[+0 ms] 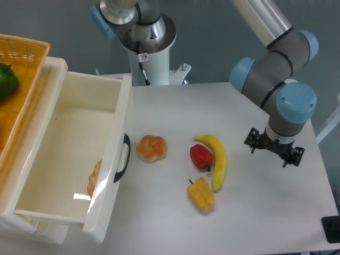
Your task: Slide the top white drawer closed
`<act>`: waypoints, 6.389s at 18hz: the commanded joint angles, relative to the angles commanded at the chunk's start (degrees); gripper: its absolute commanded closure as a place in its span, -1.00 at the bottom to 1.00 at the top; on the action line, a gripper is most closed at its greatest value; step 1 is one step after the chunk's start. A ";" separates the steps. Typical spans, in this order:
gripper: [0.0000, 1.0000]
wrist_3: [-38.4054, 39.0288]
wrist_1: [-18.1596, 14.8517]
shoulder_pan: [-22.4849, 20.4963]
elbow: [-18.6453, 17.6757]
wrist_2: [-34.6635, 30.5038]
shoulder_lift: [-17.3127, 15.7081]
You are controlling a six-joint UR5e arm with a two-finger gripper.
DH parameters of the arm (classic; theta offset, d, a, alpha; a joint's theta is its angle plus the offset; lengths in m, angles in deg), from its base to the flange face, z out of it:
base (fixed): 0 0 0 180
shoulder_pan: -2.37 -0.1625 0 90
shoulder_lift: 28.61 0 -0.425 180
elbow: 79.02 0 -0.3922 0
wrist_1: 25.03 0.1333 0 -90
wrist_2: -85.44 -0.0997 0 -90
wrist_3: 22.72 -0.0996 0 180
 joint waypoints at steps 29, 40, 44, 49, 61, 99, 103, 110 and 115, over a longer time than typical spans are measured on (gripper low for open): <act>0.55 34.60 1.49 13.00 -8.61 10.89 -10.90; 1.00 49.74 -3.94 15.56 -8.53 25.03 -11.08; 1.00 50.19 -7.20 15.21 -8.44 33.12 -11.16; 1.00 50.10 -12.65 14.85 -7.56 36.39 -11.16; 1.00 50.36 -15.81 16.96 -7.12 38.32 -13.09; 0.67 58.10 -14.06 29.62 -6.86 37.27 -12.92; 0.30 57.66 -13.89 25.94 -6.86 36.83 -13.45; -1.00 57.48 -13.62 17.68 -5.63 32.36 -14.59; -1.00 53.80 -8.36 11.88 -5.28 17.71 -14.68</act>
